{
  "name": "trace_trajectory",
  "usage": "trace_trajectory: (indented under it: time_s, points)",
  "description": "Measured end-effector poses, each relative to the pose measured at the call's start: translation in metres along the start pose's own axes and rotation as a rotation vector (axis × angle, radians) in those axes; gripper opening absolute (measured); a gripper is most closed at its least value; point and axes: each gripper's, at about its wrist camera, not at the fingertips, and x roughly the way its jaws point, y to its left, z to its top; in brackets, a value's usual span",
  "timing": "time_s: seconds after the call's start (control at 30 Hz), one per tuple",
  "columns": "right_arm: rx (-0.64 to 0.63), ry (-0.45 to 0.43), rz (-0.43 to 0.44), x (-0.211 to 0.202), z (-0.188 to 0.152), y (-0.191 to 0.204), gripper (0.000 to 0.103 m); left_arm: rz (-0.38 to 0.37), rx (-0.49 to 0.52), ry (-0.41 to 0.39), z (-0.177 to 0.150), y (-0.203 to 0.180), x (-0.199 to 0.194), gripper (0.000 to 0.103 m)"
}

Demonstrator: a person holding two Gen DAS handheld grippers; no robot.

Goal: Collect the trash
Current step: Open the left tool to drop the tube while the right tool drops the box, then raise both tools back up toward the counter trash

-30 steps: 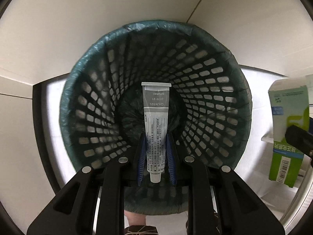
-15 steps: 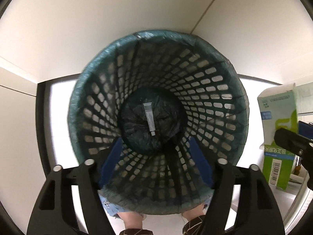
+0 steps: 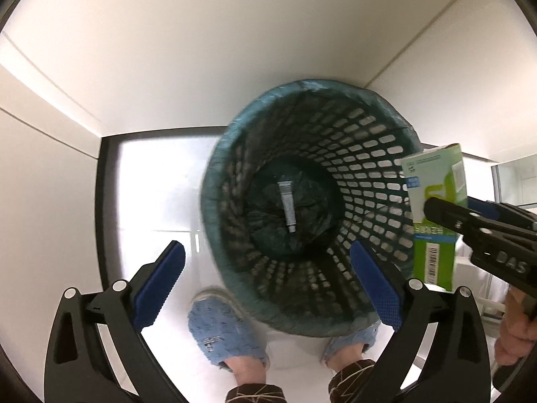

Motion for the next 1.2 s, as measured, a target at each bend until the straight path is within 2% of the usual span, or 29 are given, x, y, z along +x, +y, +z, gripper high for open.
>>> trace_trajectory:
  time_s: [0.33,0.37,0.5,0.8,1.03,1.1,1.2]
  points:
    - [0.012,-0.004,-0.003,0.024,0.006,0.015,0.049,0.028,-0.006,0.03,0.003,0.022,0.001,0.095]
    - [0.017,-0.002,-0.013,0.026,0.006,0.015,0.051,0.03,-0.008,0.036,0.003,0.023,0.003,0.095]
    - [0.035,-0.011,-0.018,0.025,0.006,0.014,0.072,0.027,-0.029,0.037,0.002,0.026,0.004,0.095]
    - [0.017,-0.023,-0.035,0.015,0.004,0.007,0.092,0.021,-0.07,0.03,0.003,0.023,0.004,0.096]
    - [0.004,-0.038,-0.081,-0.012,-0.003,0.0,0.095,0.034,-0.06,0.023,0.006,0.02,-0.011,0.097]
    - [0.005,-0.044,-0.076,-0.023,-0.005,-0.003,0.095,0.056,-0.051,0.018,0.006,0.017,-0.019,0.096]
    - [-0.005,-0.057,-0.086,-0.042,-0.007,-0.004,0.095,0.048,-0.049,0.01,0.007,0.014,-0.037,0.096]
